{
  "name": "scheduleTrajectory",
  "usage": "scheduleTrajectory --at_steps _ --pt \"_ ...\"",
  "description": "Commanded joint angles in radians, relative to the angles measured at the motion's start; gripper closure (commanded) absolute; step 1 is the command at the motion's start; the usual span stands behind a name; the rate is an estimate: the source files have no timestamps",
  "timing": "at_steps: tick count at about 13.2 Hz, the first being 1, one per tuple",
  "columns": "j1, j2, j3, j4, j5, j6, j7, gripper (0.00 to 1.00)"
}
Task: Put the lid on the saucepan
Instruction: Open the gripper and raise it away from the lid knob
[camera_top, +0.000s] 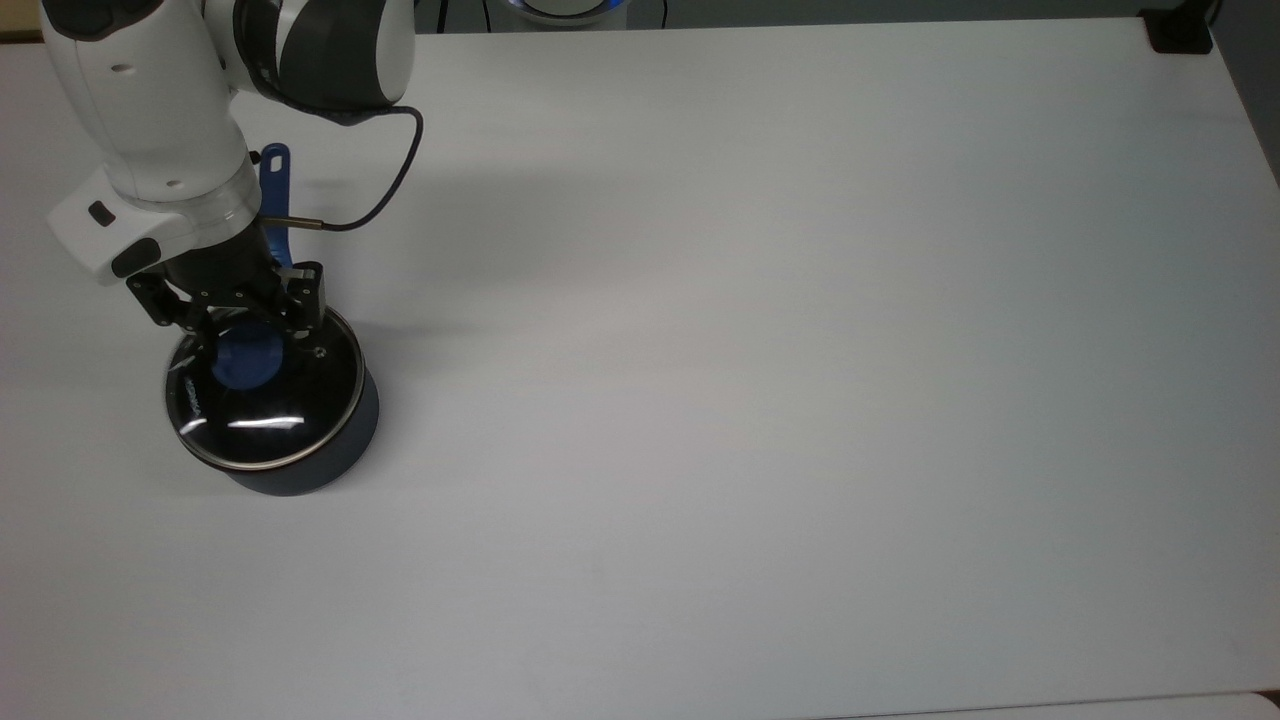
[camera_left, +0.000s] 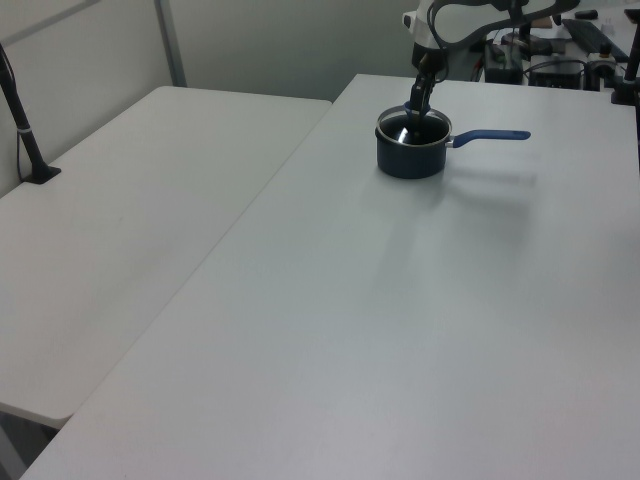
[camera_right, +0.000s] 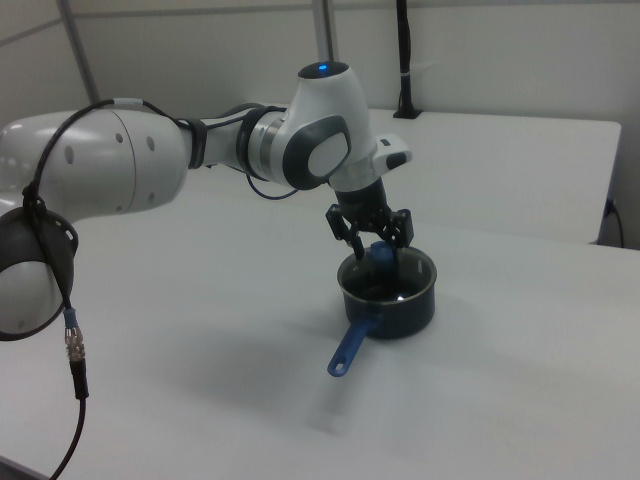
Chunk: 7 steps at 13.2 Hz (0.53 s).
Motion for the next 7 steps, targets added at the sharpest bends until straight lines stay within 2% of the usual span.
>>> scheduleTrajectory --at_steps 1,2,3,7 --pt "0.009 -0.02 -0.001 -0.001 0.011 0.004 -0.007 0.0" --pt "0.015 -0.063 0.007 -0.006 0.011 -0.008 0.03 0.0" --pt "0.053 -0.113 0.008 -0.035 0.003 -0.036 0.109 0.0" --pt "0.24 -0.336 0.007 -0.161 -0.041 -0.267 0.451 0.0"
